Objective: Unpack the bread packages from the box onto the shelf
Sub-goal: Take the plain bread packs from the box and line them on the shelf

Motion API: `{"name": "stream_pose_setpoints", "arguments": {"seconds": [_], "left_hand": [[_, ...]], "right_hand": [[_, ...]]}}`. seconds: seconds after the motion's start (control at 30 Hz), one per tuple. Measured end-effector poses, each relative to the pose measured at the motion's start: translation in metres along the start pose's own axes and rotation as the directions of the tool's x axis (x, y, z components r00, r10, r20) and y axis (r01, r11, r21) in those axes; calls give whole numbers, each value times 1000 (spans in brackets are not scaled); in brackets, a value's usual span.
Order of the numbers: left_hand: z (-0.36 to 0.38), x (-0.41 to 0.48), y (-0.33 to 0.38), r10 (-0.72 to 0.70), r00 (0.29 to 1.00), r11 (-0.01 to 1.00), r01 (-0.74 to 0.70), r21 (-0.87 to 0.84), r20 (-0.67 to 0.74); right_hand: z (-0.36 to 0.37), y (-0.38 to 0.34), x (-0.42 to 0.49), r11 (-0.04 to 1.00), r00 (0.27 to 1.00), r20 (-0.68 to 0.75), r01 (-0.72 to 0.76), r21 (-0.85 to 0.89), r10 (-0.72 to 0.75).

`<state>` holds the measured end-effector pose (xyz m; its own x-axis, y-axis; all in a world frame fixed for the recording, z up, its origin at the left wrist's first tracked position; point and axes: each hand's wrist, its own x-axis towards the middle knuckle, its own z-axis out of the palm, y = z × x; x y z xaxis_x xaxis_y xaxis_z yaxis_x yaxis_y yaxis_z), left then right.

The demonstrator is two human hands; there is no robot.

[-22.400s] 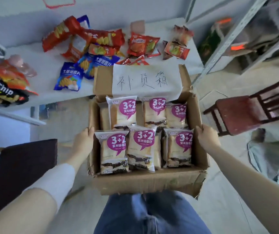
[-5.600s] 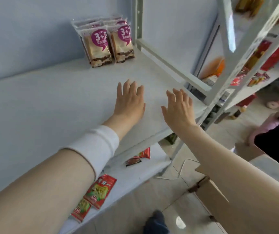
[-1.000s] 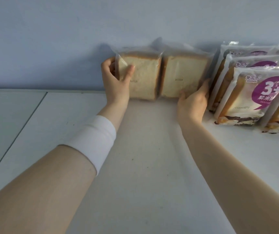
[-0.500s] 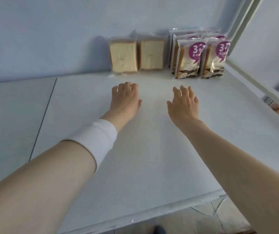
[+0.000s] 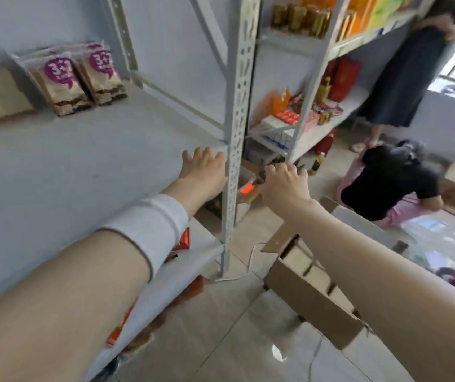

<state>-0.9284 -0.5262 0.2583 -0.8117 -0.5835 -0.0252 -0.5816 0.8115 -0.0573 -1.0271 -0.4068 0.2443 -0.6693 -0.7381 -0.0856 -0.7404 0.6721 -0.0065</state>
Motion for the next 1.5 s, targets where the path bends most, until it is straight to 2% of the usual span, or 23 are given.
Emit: {"name": "stream_pose_setpoints", "arguments": {"seconds": [0.1, 0.23, 0.43, 0.53, 0.67, 0.73, 0.8, 0.9, 1.0, 1.1, 1.27, 1.37, 1.5], "left_hand": [[27, 21, 97, 139, 983, 990, -139, -11, 120], [81, 46, 190, 289, 923, 956, -293, -23, 255], [181, 109, 268, 353, 807, 929, -364, -73, 473], [236, 151, 293, 341, 748, 939, -304, -164, 569], [307, 194, 313, 273, 647, 955, -95, -280, 712], [351, 216, 322, 222, 620, 947, 45, -317, 753], [395, 238, 333, 155, 624, 917, 196, -346, 766], [460, 269, 350, 89, 679, 849, 331, -412, 729], [508, 287, 358, 70, 755, 789, 358, -499, 651], [531, 295, 364, 51, 809, 722, 375, -582, 586], [528, 295, 368, -15, 861, 721, 361, -591, 508], [519, 292, 367, -19, 877, 722, 344, -600, 480], [509, 293, 368, 72, 869, 766, 267, -585, 490]], "right_hand": [[32, 91, -19, 992, 987, 95, -125, -20, 127], [87, 185, -35, 965, 937, 229, -259, -42, 262], [180, 270, -13, 917, 842, 394, -399, -8, 369], [230, 291, 10, 887, 779, 494, -461, 34, 386], [298, 295, 32, 821, 677, 628, -561, 104, 383], [339, 293, 44, 778, 631, 689, -609, 154, 357], [383, 288, 57, 705, 590, 735, -675, 220, 335], [455, 276, 81, 519, 513, 808, -794, 318, 290], [511, 259, 107, 329, 455, 855, -870, 367, 248], [540, 246, 126, 165, 417, 857, -909, 384, 303], [546, 243, 136, 39, 311, 867, -946, 322, 389], [540, 246, 137, -39, 307, 883, -939, 342, 355], [517, 256, 124, -172, 383, 879, -882, 439, 284]]}}
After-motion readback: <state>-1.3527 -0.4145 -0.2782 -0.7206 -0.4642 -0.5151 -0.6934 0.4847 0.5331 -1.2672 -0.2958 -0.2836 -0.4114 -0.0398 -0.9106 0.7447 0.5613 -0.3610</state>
